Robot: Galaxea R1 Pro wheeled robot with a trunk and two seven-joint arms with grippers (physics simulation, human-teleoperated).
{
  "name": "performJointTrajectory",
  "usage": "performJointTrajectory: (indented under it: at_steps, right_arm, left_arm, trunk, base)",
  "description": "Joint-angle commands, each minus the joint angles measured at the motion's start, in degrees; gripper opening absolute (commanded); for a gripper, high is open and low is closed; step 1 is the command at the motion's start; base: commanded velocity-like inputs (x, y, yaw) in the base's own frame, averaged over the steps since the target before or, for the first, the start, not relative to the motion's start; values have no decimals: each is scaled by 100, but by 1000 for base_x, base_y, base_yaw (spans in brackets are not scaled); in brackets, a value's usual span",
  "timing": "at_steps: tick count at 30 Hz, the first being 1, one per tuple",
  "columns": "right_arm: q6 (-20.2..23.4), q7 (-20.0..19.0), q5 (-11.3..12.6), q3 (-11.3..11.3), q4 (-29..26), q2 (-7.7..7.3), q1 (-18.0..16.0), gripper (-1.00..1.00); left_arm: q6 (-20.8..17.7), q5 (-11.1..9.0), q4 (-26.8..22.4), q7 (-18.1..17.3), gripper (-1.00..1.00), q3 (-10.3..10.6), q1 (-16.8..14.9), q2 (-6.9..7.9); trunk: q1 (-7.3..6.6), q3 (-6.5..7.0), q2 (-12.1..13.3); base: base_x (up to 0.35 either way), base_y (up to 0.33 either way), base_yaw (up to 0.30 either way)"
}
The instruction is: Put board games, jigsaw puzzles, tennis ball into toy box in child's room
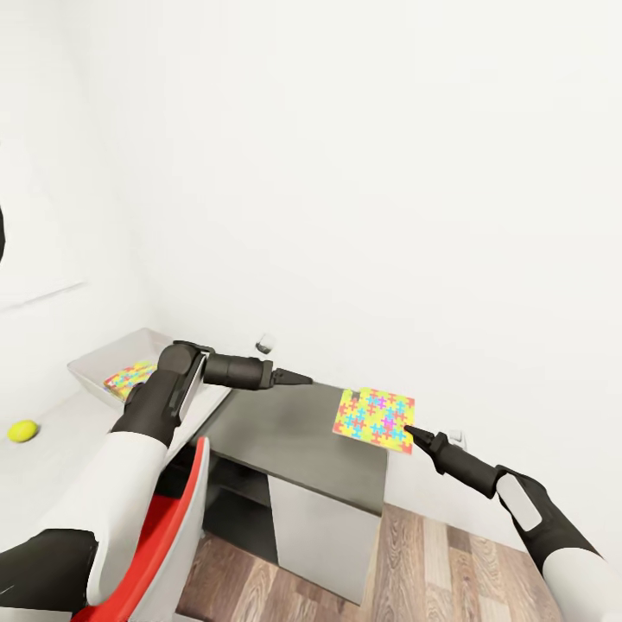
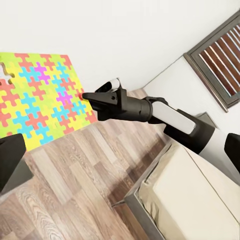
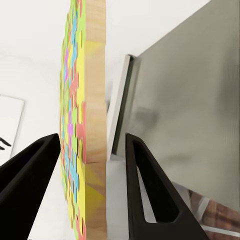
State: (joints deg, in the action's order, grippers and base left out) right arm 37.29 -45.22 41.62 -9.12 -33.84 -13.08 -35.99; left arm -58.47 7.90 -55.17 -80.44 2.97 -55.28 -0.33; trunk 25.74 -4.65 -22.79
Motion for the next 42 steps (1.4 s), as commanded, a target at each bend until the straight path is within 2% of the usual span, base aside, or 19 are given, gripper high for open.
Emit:
performJointTrajectory:
  at_steps: [1,14,23,42]
  right_arm:
    - [33,-11,12,-11,0,0,-4,-100]
    - [30,-26,14,-11,0,5,-4,-100]
    - [24,-14,18,-11,0,12,-4,-100]
    - [30,27,29,-20,-44,-22,-4,-100]
  left_arm:
    - [-60,61,-3,-52,100,-7,-7,-5]
    - [-51,64,13,-51,100,-7,0,-54]
    - [-51,54,15,141,100,-7,0,-76]
    - [-53,55,15,141,100,-7,0,-73]
  trunk:
    - [4,-5,-13]
    - [4,19,-13]
    - [4,19,-13]
    - [4,19,-13]
  base:
    - [0,0,147]
    - [0,0,35]
    - [0,0,0]
    - [0,0,0]
